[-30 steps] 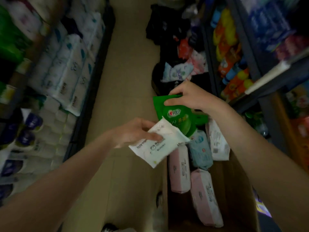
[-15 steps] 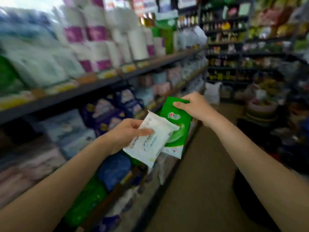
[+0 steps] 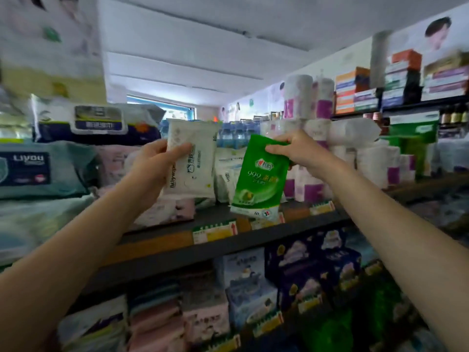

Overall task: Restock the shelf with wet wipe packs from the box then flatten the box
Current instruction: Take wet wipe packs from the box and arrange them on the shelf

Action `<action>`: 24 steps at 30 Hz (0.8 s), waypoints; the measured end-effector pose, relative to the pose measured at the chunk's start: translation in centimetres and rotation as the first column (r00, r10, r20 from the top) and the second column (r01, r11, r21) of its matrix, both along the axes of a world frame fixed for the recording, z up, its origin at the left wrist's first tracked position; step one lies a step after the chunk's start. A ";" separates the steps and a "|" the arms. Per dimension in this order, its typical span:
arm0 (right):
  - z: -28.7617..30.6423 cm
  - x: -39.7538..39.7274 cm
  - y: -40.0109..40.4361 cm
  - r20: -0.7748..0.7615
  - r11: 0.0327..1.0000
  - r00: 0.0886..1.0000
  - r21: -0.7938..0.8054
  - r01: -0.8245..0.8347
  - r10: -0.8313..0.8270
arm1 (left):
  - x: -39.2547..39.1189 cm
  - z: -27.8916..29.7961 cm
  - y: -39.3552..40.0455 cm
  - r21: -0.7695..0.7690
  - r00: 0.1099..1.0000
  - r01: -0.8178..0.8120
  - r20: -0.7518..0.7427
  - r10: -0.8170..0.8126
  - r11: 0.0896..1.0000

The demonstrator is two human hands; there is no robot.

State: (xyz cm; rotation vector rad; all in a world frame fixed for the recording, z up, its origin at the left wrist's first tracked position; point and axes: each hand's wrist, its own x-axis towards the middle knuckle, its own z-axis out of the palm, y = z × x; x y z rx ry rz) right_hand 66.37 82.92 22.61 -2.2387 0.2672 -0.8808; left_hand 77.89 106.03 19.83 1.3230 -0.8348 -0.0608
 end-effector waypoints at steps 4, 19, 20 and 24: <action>1.7 8.4 -0.1 -0.061 0.979 0.996 -0.192 -0.074 0.063 | 2.8 1.3 0.1 -0.058 0.993 -0.072 -0.098 0.066 0.996; -0.2 20.7 -2.5 -0.079 0.908 0.976 -0.358 -0.220 0.205 | 6.9 0.1 -3.2 0.110 0.967 -0.181 -0.163 0.198 0.977; 0.6 19.1 -2.6 -0.020 0.928 0.935 -0.112 -0.354 0.354 | 6.8 0.2 -4.2 0.086 0.964 -0.177 -0.186 0.190 0.980; 1.8 13.2 -4.4 -0.179 0.753 0.735 0.250 -0.609 0.654 | 5.6 0.1 -10.0 -0.038 0.970 -0.034 -0.242 0.023 0.999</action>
